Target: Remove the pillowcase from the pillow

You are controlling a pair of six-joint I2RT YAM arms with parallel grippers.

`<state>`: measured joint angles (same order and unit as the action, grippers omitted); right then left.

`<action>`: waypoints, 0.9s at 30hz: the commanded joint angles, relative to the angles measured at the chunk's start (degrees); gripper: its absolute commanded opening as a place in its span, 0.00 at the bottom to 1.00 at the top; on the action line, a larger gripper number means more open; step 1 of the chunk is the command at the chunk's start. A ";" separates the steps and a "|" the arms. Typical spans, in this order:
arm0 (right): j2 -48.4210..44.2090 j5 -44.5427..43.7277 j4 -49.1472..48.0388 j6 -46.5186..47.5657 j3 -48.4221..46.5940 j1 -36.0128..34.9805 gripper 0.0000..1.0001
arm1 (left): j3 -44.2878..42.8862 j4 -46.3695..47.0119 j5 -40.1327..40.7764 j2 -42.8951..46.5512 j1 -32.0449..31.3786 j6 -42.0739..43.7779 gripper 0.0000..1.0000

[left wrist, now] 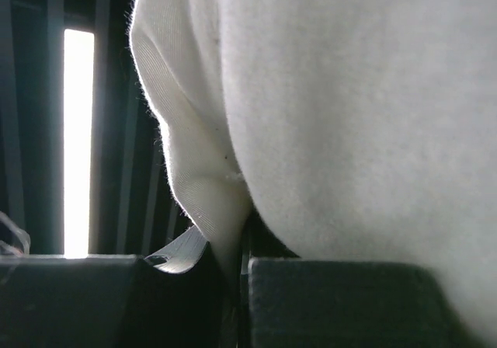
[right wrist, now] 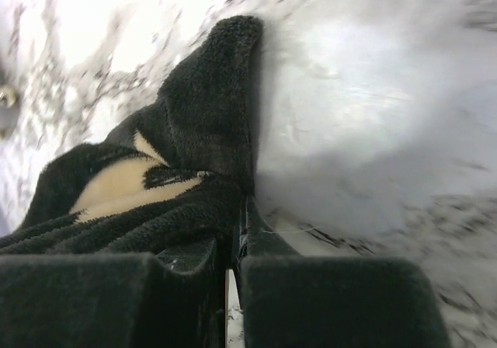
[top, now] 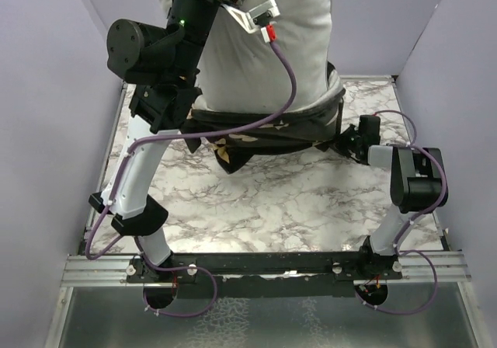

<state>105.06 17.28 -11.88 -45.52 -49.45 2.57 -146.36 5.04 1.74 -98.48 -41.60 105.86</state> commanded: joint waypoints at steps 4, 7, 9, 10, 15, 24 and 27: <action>-2.53 -16.98 13.22 -3.11 1.86 5.07 0.01 | -7.03 19.39 -7.48 -1.03 20.03 -0.77 0.00; -3.03 -16.13 13.21 -4.57 4.91 8.83 0.01 | -8.22 21.33 -8.33 -3.31 38.17 -9.38 0.00; -4.50 -16.41 12.49 -6.21 7.83 11.48 0.01 | -7.15 22.35 -7.11 -3.87 47.44 -15.43 0.00; -5.64 -16.30 11.76 -7.26 9.35 13.23 0.01 | -6.53 22.57 -6.23 -3.94 50.60 -17.91 0.00; -10.45 -17.51 12.49 -6.38 8.77 14.22 0.01 | 0.87 22.74 -4.91 0.12 52.89 -25.40 0.00; -12.35 -15.39 10.26 -2.21 5.21 10.70 0.01 | 13.46 18.49 -3.02 8.93 42.35 -30.62 0.00; -15.26 -17.47 9.62 -0.69 3.40 7.41 0.01 | 18.67 17.76 -3.50 12.92 35.20 -31.50 0.00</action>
<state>94.24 4.45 -1.91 -50.04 -42.76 13.93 -131.11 13.26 -4.05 -92.62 0.54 76.75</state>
